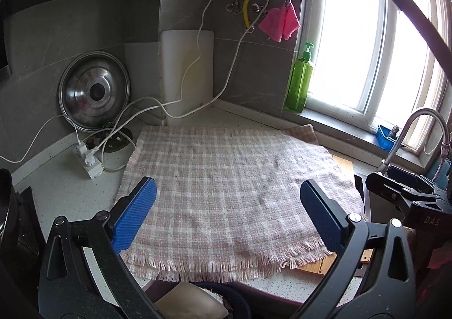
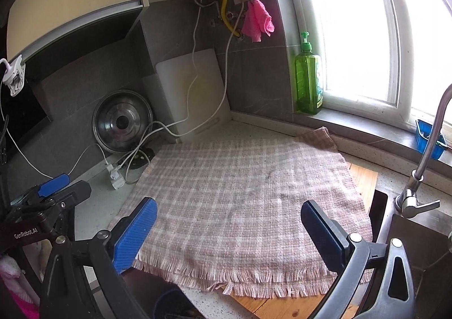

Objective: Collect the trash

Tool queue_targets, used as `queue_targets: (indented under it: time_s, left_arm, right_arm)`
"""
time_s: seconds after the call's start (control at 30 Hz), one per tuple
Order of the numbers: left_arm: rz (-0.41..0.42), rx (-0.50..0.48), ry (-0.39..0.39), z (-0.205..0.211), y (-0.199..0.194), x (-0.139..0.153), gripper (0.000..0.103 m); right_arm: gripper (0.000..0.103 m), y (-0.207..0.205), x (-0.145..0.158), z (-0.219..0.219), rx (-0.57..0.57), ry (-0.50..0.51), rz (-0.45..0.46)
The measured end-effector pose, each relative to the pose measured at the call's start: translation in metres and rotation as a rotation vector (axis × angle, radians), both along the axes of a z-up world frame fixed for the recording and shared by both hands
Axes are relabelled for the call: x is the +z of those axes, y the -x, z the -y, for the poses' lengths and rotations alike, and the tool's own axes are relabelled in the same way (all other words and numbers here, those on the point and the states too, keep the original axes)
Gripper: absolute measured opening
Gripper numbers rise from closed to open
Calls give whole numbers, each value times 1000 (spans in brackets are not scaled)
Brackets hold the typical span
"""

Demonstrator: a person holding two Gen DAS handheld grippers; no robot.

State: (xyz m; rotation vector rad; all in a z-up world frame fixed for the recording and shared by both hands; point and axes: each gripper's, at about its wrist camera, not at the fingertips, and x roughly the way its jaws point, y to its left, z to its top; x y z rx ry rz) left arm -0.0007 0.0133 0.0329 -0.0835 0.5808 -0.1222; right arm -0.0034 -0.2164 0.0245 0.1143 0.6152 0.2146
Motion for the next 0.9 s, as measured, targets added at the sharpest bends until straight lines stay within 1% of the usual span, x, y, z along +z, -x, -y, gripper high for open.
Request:
queue_targets:
  time_s: [0.37, 0.6, 0.9]
  left_arm:
    - [-8, 2, 1, 0, -1, 0, 103]
    - [-15, 29, -8, -1, -2, 1, 103]
    - [-29, 56, -41, -2, -1, -3, 103]
  right_arm:
    - [103, -8, -3, 1, 2, -2, -10]
    - [103, -9, -5, 0, -9, -4, -15]
    - [103, -8, -8, -1, -8, -10, -23]
